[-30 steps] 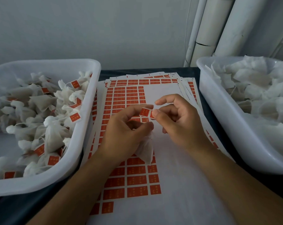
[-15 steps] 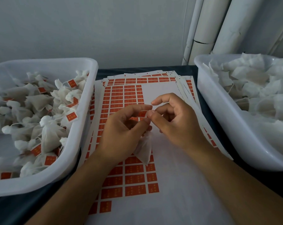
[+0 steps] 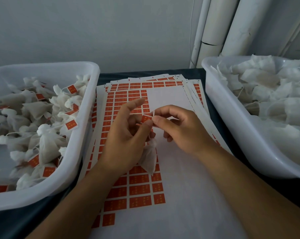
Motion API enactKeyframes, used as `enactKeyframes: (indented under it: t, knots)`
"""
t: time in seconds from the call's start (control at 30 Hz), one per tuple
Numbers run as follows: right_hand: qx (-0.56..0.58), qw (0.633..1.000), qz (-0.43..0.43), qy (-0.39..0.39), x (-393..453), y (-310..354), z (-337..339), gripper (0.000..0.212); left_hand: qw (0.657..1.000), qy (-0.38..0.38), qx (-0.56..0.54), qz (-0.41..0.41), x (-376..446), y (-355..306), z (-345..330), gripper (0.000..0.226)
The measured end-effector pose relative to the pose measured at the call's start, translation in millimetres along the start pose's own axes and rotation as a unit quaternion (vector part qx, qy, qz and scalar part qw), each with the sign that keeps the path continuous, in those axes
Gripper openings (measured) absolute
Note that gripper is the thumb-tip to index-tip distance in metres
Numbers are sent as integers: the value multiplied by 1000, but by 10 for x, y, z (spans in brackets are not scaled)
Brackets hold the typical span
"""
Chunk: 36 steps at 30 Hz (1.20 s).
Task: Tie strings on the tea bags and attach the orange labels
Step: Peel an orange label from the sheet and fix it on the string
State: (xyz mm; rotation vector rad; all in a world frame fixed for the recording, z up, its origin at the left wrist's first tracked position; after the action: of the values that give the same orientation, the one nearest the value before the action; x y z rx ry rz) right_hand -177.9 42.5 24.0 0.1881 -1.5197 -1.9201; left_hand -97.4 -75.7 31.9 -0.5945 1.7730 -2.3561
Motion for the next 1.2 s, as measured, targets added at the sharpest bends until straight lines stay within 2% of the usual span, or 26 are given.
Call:
enactKeyframes:
  t: [0.2, 0.37, 0.53, 0.83, 0.97, 1.2]
  knots:
    - [64, 997, -22, 40, -16, -26, -48, 14, 1000, 6, 7, -3, -23, -31, -26, 49]
    - [113, 992, -36, 41, -23, -24, -31, 13, 1000, 6, -11, 0, -19, -37, -39, 43]
    - [52, 998, -9, 33, -38, 27, 2, 3, 1000, 13, -5, -7, -18, -33, -71, 42]
    - [-43, 999, 22, 12, -20, 96, 38, 3, 1000, 0, -2, 28, -29, 45, -118, 44]
    - [-44, 999, 20, -3, -23, 101, 37, 8, 1000, -13, 25, 6, -96, -44, -165, 49]
    - [-16, 1000, 22, -7, -55, 121, 14, 4, 989, -98, 108, -24, -78, -122, 0, 51]
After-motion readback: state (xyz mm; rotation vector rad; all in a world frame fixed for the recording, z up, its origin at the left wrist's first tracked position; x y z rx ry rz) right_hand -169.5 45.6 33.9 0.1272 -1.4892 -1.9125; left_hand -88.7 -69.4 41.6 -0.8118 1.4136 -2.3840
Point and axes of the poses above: each hand's wrist, its own x-axis towards the middle knuckle, its own z-axis out of the back of the hand, y = z × x, the point moved 10 cm from there along x, towards the middle knuckle, and after that the axes turned 4 degrees about z, right-handed, at the moved point
